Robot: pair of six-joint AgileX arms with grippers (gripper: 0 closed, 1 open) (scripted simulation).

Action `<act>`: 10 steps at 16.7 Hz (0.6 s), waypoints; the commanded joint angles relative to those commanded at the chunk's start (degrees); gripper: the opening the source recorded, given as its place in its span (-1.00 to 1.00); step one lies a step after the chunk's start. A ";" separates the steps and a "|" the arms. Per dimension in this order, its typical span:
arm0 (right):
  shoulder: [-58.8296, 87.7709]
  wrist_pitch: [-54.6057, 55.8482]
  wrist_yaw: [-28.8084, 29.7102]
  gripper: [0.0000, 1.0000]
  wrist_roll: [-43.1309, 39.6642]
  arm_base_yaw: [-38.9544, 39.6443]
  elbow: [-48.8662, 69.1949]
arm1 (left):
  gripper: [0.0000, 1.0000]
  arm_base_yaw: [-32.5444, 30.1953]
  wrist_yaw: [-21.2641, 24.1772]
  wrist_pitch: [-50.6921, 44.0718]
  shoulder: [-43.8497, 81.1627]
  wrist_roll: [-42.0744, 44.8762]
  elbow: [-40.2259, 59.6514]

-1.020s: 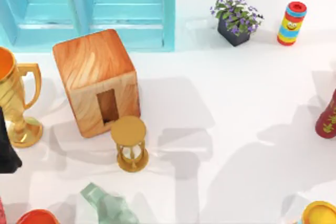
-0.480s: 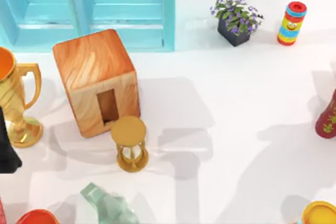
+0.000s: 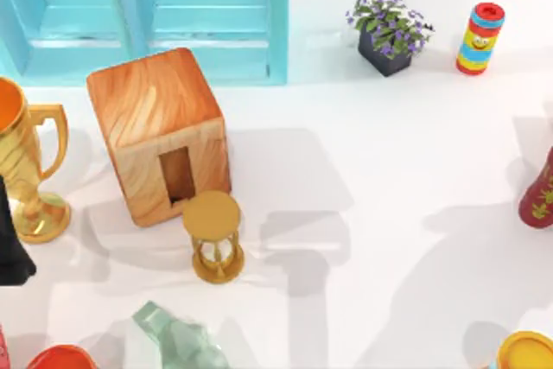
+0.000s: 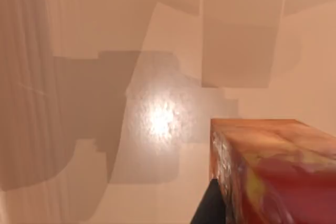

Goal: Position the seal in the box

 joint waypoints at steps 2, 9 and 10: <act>0.00 0.00 0.00 0.51 0.00 0.00 0.00 | 1.00 0.00 0.00 0.00 0.00 0.00 0.00; 0.00 0.00 0.00 1.00 0.00 0.00 0.00 | 1.00 0.00 0.00 0.00 0.00 0.00 0.00; 0.00 0.00 0.00 1.00 0.00 0.00 0.00 | 1.00 0.00 0.00 0.00 0.00 0.00 0.00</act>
